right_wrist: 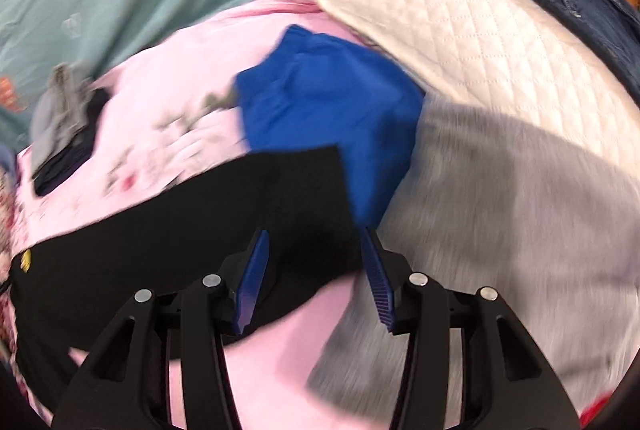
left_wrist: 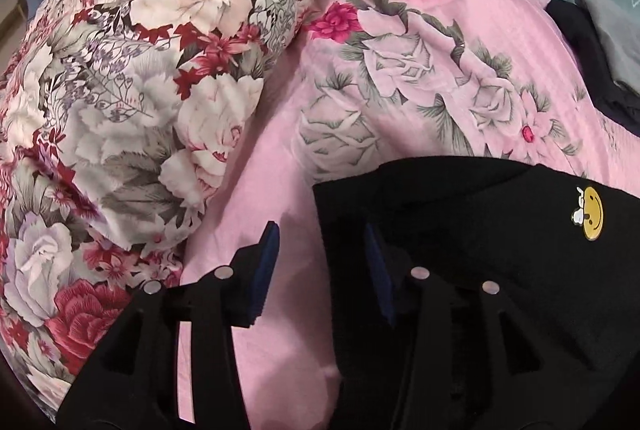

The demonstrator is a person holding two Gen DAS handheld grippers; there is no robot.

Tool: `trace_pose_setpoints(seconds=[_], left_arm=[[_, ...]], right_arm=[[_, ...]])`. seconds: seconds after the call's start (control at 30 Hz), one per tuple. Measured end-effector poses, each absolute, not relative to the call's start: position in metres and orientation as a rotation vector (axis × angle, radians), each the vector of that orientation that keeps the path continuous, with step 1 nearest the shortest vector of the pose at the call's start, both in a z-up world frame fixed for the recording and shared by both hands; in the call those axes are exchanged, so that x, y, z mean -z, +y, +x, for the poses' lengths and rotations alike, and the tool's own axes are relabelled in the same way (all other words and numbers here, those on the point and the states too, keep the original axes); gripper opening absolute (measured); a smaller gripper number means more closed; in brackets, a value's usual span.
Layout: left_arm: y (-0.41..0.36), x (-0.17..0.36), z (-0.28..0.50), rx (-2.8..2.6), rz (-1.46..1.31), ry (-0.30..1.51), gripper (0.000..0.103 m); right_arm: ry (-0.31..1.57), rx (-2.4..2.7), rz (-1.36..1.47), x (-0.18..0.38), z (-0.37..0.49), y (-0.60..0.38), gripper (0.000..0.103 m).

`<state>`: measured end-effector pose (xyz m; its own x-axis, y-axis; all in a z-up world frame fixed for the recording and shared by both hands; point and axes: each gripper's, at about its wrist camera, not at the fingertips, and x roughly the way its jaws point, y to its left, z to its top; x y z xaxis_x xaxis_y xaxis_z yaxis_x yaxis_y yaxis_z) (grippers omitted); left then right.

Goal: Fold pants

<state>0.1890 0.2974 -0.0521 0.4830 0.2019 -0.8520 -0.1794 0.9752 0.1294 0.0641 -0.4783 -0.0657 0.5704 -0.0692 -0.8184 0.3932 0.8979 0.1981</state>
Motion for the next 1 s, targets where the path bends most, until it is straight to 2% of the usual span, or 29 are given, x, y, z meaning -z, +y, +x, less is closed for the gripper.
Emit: trace_pose_setpoints(seconds=[0.13,0.23,0.27,0.33,0.37,0.47,0.53,0.57,0.6,0.63,0.67,0.8,0.83,0.87,1.0], left_arm=[[0.301,0.054,0.189,-0.255,-0.017,1.038,0.052],[0.306,0.056,0.192,-0.257,-0.06,1.037,0.05],[0.307,0.056,0.192,-0.256,-0.066,1.036,0.048],[0.307,0.054,0.193,-0.25,-0.08,1.029,0.035],[0.307,0.052,0.193,-0.238,-0.099,1.025,0.03],[0.306,0.053,0.194,-0.23,-0.107,1.022,0.029],[0.305,0.057,0.197,-0.232,-0.089,1.032,0.032],[0.304,0.056,0.195,-0.241,-0.072,1.025,0.04],[0.304,0.055,0.196,-0.238,-0.07,1.022,0.058],[0.306,0.053,0.193,-0.215,-0.087,1.015,0.073],[0.308,0.051,0.191,-0.188,-0.106,1.007,0.077],[0.318,0.044,0.183,-0.096,-0.145,1.003,0.079],[0.32,0.046,0.184,-0.095,-0.148,1.01,0.079],[0.324,0.047,0.185,-0.091,-0.157,1.02,0.079],[0.334,0.054,0.19,-0.041,-0.229,1.039,0.079]], right_arm=[[0.967,0.246,0.38,0.079,0.094,-0.495,0.05],[0.953,0.196,0.416,0.086,0.104,-0.501,0.048],[0.948,0.182,0.41,0.085,0.105,-0.5,0.03],[0.956,0.154,0.378,0.078,0.103,-0.495,0.001],[0.955,0.155,0.357,0.072,0.101,-0.493,0.001],[0.876,0.199,0.345,0.038,0.09,-0.502,0.001],[0.857,0.23,0.376,0.026,0.086,-0.512,0.001],[0.878,0.29,0.321,0.026,0.088,-0.511,0.0],[0.905,0.368,0.248,0.028,0.093,-0.508,0.0],[0.96,0.428,0.181,0.034,0.1,-0.505,0.003],[1.007,0.464,0.14,0.038,0.104,-0.502,0.011],[0.922,0.273,0.15,0.016,0.107,-0.46,0.036],[0.911,0.154,0.137,0.009,0.112,-0.435,0.052],[0.904,0.076,0.102,0.004,0.117,-0.414,0.056],[0.902,-0.267,-0.158,-0.003,0.147,-0.288,0.059]])
